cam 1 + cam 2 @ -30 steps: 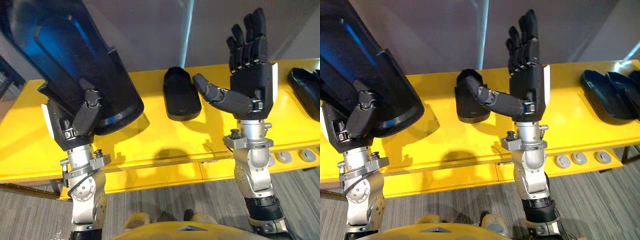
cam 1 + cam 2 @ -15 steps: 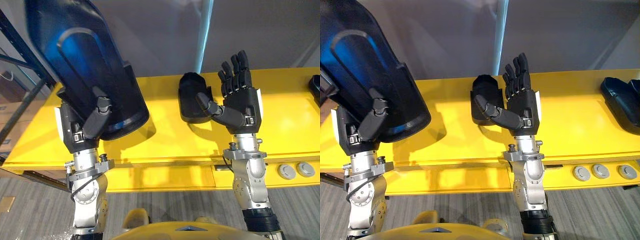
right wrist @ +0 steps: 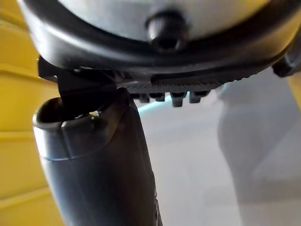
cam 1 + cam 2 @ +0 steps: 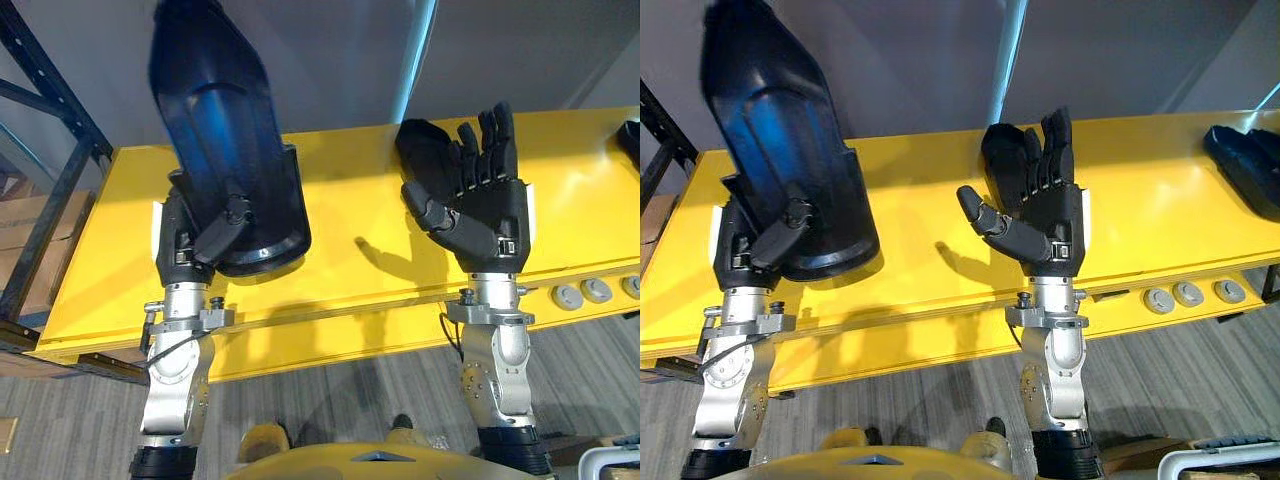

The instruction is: Walk over and take three plastic housings, then place them on the shelf

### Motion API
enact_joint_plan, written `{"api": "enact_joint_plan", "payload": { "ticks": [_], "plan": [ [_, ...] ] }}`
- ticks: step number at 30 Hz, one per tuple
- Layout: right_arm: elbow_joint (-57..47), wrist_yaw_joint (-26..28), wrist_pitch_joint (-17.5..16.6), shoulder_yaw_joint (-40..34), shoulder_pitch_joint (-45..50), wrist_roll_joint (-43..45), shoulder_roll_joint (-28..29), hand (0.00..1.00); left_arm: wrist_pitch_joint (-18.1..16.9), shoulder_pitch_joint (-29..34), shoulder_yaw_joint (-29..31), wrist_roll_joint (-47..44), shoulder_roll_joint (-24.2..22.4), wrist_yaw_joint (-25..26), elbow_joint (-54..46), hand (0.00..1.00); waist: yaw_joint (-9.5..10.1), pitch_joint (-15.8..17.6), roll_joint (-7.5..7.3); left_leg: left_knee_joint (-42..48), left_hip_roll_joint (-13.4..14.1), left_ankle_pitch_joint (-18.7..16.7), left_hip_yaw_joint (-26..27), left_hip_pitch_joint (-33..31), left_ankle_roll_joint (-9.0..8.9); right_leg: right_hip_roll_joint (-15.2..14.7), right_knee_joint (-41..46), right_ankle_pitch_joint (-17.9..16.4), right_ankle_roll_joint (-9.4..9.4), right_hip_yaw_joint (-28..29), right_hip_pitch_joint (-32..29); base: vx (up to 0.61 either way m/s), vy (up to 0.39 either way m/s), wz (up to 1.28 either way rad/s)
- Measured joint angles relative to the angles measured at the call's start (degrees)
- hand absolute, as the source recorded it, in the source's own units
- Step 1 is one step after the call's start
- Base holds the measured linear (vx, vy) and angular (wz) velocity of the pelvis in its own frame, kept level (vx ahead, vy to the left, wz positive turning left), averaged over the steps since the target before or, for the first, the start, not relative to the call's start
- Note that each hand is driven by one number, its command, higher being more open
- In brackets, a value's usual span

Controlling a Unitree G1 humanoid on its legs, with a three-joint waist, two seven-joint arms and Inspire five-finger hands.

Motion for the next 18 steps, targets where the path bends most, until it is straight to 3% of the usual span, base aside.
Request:
{"api": "enact_joint_plan", "payload": {
  "ticks": [1, 8, 12, 18],
  "plan": [
    [0.01, -0.12, 0.63, -0.07, 0.29, -1.27, -0.30, 1.00, 1.19, 0.07, -0.67, -0.29, -0.14, -0.01, -0.01, 0.00, -0.02, 0.06, 0.10, -0.07, 0.20, 0.20, -0.23, -0.09, -0.27, 0.28, 0.12, -0.95, -0.89, 0.06, 0.03, -0.04, -0.046, 0.06],
    [-0.24, 0.46, 2.93, -1.27, 0.38, -3.38, -4.07, 1.00, 5.29, -0.78, -1.99, -2.35, -0.66, 1.85, 0.05, 0.00, -1.56, 1.07, 2.77, -1.96, 3.27, 2.27, 0.58, -1.03, -2.23, 3.51, 1.21, -1.87, -0.90, 1.98, -3.18, -0.04, -0.091, -0.10],
    [-0.53, 0.51, 3.47, -3.79, 0.35, -2.87, -5.91, 1.00, 9.05, -8.03, -2.26, -4.62, -0.57, 4.60, 4.56, 0.00, -2.52, 1.85, 3.18, -5.04, 3.15, 4.33, 1.56, -0.36, -2.46, 3.61, 2.78, -1.92, -0.97, 3.22, -5.27, -0.03, -0.040, -0.11],
    [-3.27, 1.95, 4.59, -2.75, -0.23, -1.17, -5.92, 1.00, 10.75, -16.39, -1.77, -4.59, 0.34, 10.52, 13.81, 0.00, -3.37, 5.40, 3.35, -6.50, 3.07, 5.56, 3.22, 0.11, -2.43, 3.61, 5.47, -2.41, -1.52, 5.43, -8.01, -0.05, -0.004, -0.14]
  ]
}}
